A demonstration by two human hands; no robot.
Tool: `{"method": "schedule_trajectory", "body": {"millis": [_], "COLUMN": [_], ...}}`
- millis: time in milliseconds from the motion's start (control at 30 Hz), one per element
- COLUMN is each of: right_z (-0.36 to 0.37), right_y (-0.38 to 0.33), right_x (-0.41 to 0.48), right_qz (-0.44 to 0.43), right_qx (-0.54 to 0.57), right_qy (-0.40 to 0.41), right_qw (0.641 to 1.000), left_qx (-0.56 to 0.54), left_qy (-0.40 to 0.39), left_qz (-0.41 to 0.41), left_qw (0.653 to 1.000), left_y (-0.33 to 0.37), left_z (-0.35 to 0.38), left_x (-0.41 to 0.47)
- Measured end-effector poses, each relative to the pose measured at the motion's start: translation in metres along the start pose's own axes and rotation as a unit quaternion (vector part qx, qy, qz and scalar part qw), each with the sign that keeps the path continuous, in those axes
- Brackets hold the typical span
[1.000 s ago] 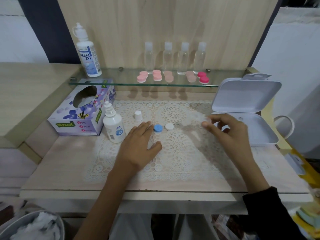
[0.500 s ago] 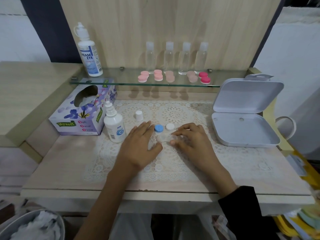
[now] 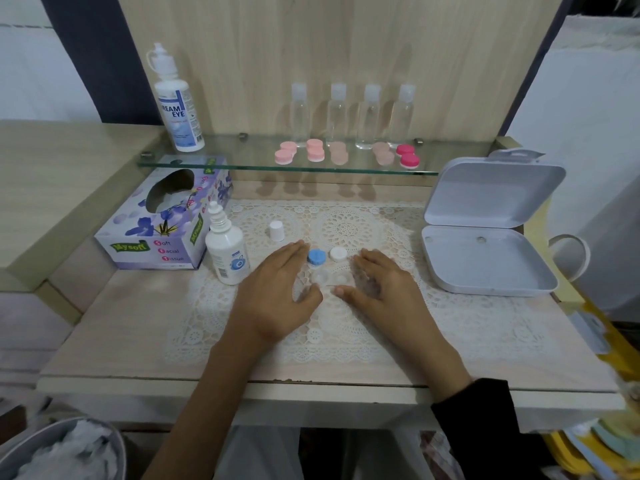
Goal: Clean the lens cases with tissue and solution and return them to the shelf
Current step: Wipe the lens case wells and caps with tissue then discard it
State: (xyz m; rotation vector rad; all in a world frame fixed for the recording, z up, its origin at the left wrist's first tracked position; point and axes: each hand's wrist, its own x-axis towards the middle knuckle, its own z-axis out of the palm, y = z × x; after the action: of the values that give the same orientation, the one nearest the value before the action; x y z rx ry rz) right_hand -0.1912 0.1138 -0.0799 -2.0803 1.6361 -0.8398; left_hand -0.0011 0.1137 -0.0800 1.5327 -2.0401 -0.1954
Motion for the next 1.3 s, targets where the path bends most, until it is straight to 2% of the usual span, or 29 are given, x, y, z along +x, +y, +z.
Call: {"method": "schedule_trajectory", "body": {"millis": [100, 267, 367, 467, 533, 633, 700, 833, 900, 967, 1033, 1100, 1300], "right_z": [-0.001, 0.002, 0.002, 0.003, 0.003, 0.003, 0.003, 0.002, 0.002, 0.002, 0.001, 0.002, 0.002], "right_y": [-0.001, 0.001, 0.002, 0.003, 0.003, 0.003, 0.003, 0.003, 0.002, 0.001, 0.001, 0.001, 0.001], "right_x": [-0.001, -0.002, -0.002, -0.002, -0.002, -0.002, -0.002, -0.002, -0.002, -0.002, -0.002, -0.002, -0.003], "right_qz": [0.002, -0.005, -0.011, -0.012, -0.012, -0.013, -0.011, -0.009, -0.007, -0.004, -0.001, 0.003, 0.004], "right_qx": [-0.009, -0.022, -0.029, -0.034, -0.032, -0.031, -0.035, -0.031, -0.029, -0.027, -0.018, -0.008, 0.003], "right_qy": [-0.006, 0.001, 0.005, 0.008, 0.007, 0.003, 0.001, -0.001, 0.001, 0.001, 0.002, 0.002, 0.011], "right_qw": [1.000, 1.000, 1.000, 0.999, 0.999, 0.999, 0.999, 0.999, 1.000, 1.000, 1.000, 1.000, 1.000], "left_qx": [-0.066, -0.133, -0.126, -0.155, -0.158, -0.164, -0.173, -0.118, -0.064, 0.044, 0.129, 0.186, 0.205], "left_qy": [0.066, 0.054, 0.088, 0.150, 0.226, 0.328, 0.355, 0.302, 0.213, 0.090, 0.000, -0.055, -0.130], "left_qz": [0.033, 0.113, 0.138, 0.115, 0.088, 0.000, -0.047, -0.140, -0.200, -0.228, -0.232, -0.238, -0.262], "left_qw": [0.995, 0.983, 0.978, 0.970, 0.957, 0.930, 0.918, 0.936, 0.954, 0.968, 0.964, 0.952, 0.934], "left_y": [-0.001, 0.003, 0.006, -0.006, -0.020, -0.048, -0.060, -0.070, -0.080, -0.091, -0.098, -0.105, -0.131], "left_z": [-0.002, -0.016, -0.028, -0.047, -0.061, -0.082, -0.098, -0.122, -0.129, -0.131, -0.129, -0.125, -0.113], "left_x": [-0.002, -0.004, -0.014, -0.032, -0.041, -0.038, -0.025, 0.017, 0.044, 0.069, 0.089, 0.104, 0.128]}}
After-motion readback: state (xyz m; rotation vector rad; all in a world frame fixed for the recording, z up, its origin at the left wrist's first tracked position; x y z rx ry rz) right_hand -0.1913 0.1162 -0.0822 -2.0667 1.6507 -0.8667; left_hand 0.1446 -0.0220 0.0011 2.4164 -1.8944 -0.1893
